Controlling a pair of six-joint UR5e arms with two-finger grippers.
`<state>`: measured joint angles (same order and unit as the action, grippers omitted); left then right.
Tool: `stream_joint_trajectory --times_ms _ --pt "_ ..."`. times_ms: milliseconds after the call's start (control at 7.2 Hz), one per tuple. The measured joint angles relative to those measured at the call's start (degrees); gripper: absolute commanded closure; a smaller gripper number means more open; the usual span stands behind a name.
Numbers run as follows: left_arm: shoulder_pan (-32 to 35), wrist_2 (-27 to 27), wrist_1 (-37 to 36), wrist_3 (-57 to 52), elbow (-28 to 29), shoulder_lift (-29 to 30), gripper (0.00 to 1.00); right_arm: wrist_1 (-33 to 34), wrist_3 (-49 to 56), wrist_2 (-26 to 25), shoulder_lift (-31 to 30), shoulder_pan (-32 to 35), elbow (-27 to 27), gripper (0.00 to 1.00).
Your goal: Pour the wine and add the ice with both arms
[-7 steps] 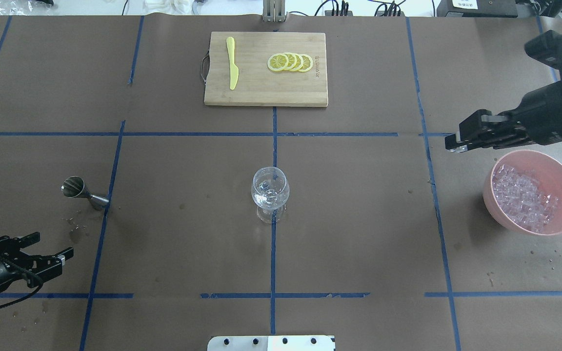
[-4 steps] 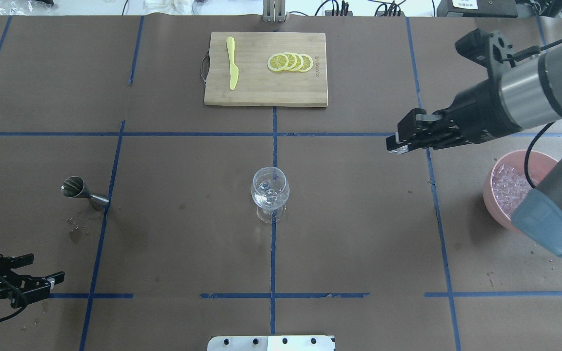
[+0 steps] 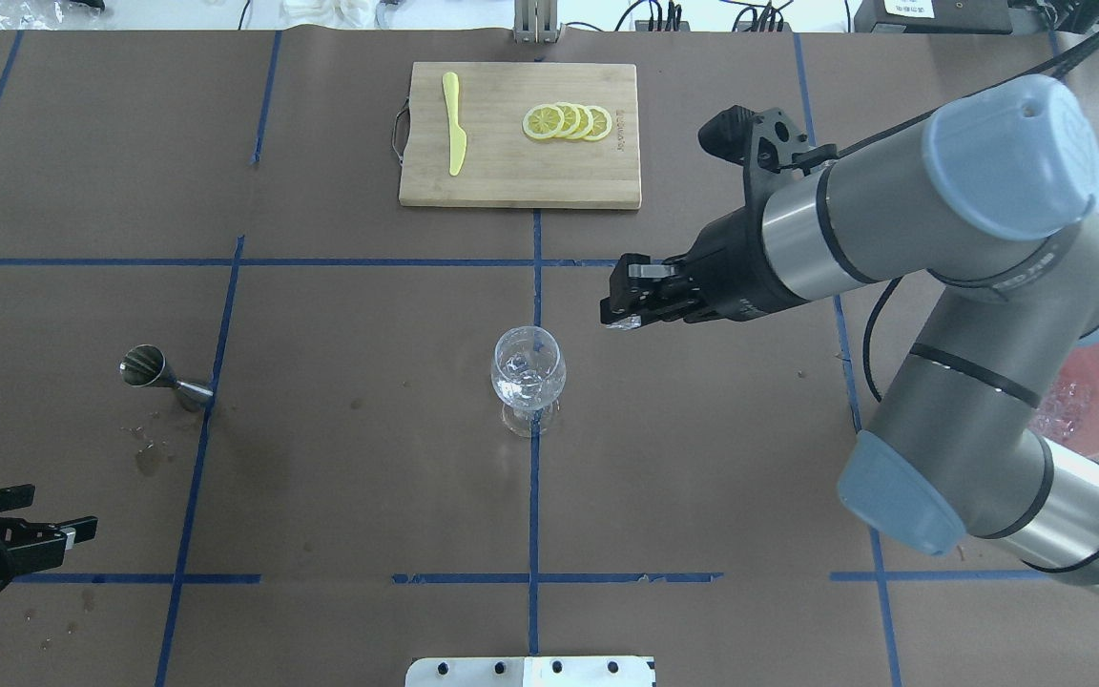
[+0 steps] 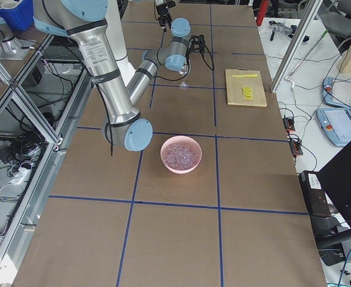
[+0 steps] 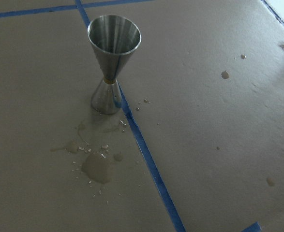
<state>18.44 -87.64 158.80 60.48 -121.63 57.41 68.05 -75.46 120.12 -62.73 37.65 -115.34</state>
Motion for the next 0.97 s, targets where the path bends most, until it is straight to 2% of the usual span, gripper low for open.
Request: stream_joint_trajectory --times_ms 278,694,833,972 --pt "3.3 -3.5 -4.5 -0.2 -3.0 0.9 0.00 0.1 -0.2 -3.0 2.3 -3.4 2.0 1.00" --pt "6.1 -5.9 -5.3 -0.7 -3.0 1.8 0.00 3.2 -0.4 -4.5 6.0 -5.0 4.5 1.00" --pt "6.7 -6.3 -5.3 -0.8 -2.8 1.9 0.00 3.9 -0.4 -5.2 6.8 -5.3 5.1 0.86" --pt "7.1 -6.5 -5.3 -0.9 -2.5 2.0 0.00 4.2 -0.4 -5.7 7.8 -5.5 5.9 0.43"
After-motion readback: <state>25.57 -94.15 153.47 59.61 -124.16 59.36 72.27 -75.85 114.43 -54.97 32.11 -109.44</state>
